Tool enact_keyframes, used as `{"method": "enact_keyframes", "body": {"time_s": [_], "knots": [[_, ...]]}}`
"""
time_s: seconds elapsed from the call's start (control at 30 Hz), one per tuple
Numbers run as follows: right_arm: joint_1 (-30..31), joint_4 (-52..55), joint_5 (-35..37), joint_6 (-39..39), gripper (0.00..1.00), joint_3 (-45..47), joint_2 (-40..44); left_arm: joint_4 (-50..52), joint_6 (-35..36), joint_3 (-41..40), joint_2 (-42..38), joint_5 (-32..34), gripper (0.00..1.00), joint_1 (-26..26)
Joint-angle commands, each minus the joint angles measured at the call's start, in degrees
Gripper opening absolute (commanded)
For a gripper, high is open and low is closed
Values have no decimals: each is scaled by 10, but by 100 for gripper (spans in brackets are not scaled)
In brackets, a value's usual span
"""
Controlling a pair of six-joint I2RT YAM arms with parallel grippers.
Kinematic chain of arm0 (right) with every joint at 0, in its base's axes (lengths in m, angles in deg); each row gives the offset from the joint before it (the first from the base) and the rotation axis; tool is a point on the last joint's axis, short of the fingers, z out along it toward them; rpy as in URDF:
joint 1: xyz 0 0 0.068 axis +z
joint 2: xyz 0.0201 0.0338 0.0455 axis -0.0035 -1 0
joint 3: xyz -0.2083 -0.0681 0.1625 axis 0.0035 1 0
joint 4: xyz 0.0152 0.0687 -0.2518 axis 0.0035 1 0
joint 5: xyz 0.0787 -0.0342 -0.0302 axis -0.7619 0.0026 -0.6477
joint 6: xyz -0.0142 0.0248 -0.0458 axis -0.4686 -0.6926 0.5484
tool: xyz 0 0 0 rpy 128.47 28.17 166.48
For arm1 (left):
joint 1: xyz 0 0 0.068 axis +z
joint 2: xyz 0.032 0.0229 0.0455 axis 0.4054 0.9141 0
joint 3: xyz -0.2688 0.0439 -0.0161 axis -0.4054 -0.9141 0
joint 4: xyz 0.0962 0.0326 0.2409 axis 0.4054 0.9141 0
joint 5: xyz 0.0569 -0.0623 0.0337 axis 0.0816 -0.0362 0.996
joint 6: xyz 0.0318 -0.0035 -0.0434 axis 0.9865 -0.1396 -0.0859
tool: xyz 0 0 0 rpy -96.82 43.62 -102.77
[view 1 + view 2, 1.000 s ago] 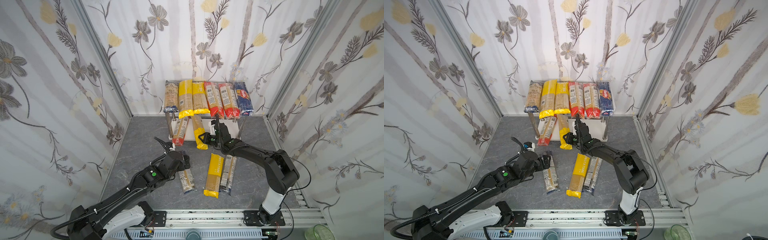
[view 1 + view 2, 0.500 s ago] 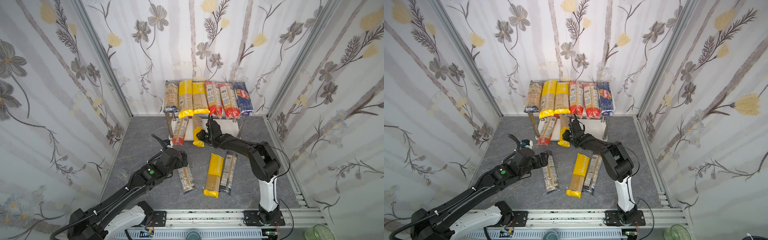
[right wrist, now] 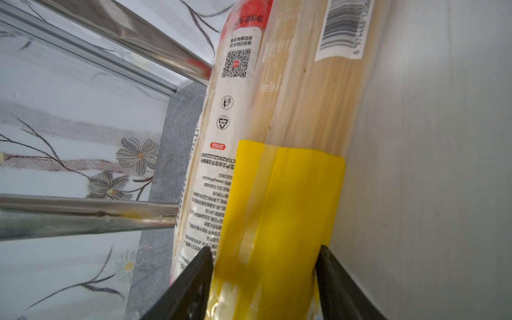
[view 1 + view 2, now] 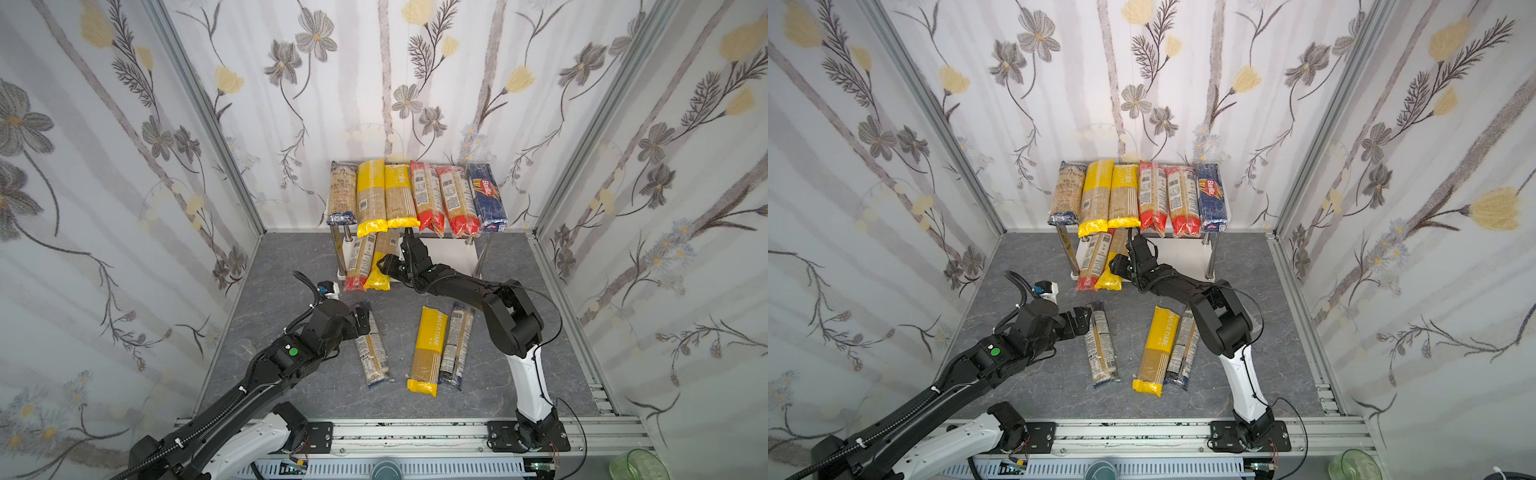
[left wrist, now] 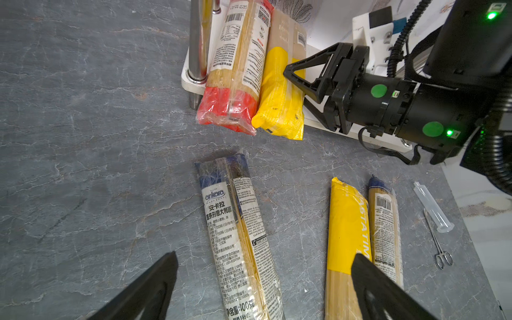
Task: Arrange pasta packages on shelves
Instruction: Place the pasta bag on the shelf, then pick up the pasta bag from the center of the table.
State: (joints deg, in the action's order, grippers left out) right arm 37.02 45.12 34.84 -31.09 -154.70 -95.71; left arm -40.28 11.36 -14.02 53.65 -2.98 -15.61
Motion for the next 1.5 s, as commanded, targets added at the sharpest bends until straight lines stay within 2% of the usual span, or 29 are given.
{"method": "enact_keyframes", "body": {"time_s": [0.0,0.2,0.4,0.87,1.17,1.23,1.47], "knots": [[2,-34,-9,-9,61,-10,-4,-3,4,-4,-8,-2,100,4],[1,-17,0,6,69,-5,11,-3,7,-5,-15,-8,100,8],[2,-35,7,25,85,60,63,-3,2,-7,-24,-13,100,8],[21,-74,10,37,88,258,194,-4,-58,-73,-63,-46,100,7],[98,-24,41,69,88,337,270,-3,-109,-129,-119,-53,100,-22],[134,-7,56,73,88,348,280,-2,-113,-130,-125,-57,100,-26],[203,-7,81,57,88,391,290,20,-96,-101,-136,-61,100,-28]]}}
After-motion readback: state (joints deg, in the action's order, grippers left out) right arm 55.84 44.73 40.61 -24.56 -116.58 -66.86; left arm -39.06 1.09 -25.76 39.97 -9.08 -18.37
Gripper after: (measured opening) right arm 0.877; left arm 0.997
